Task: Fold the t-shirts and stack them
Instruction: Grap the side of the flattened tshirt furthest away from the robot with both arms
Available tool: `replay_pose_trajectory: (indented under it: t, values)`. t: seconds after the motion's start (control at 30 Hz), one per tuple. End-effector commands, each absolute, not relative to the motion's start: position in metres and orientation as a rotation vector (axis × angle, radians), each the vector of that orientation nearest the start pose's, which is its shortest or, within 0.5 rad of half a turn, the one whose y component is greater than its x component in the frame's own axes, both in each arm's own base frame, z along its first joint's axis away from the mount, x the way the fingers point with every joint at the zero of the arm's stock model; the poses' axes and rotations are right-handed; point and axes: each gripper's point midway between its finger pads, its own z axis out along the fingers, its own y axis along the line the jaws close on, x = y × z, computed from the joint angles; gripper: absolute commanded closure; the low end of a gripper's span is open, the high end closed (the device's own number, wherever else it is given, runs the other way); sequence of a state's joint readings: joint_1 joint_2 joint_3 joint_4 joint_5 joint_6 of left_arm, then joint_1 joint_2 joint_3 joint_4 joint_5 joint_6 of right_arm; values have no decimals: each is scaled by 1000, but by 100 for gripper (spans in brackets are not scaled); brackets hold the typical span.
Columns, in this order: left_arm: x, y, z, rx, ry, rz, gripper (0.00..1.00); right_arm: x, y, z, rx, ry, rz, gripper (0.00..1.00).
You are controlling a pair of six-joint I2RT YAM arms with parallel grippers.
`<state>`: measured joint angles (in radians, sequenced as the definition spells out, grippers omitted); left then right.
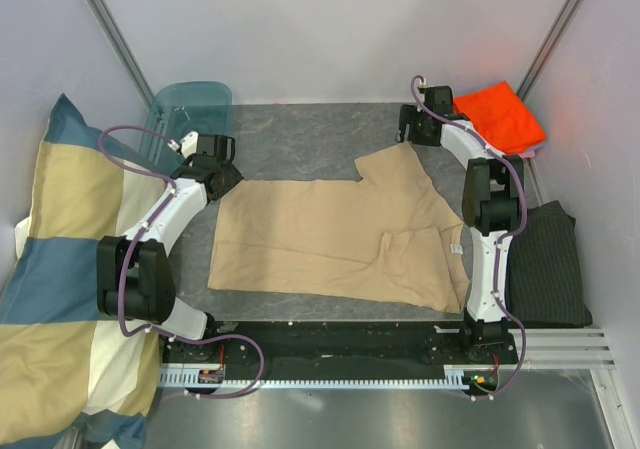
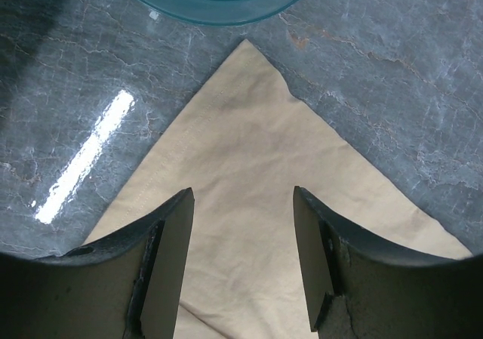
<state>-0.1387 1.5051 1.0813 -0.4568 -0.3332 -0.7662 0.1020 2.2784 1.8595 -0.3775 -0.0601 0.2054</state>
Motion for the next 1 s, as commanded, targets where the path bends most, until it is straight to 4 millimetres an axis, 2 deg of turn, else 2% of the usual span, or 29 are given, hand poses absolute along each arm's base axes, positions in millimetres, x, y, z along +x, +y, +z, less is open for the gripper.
replay_pose_trajectory:
  t: [0.0,0.57,0.7,0.97]
  values:
    - [392,-17,130,-837,2190,13,37,597,88,70,39,2331,339,17]
    - [389,-12,126,-852,2199,56,37,608,84,31,64,2386,434,15]
    - [389,-12,127,-861,2198,49,37,603,85,26,62,2406,452,16]
    - [385,-12,128,-869,2198,47,38,579,81,9,38,2495,420,20]
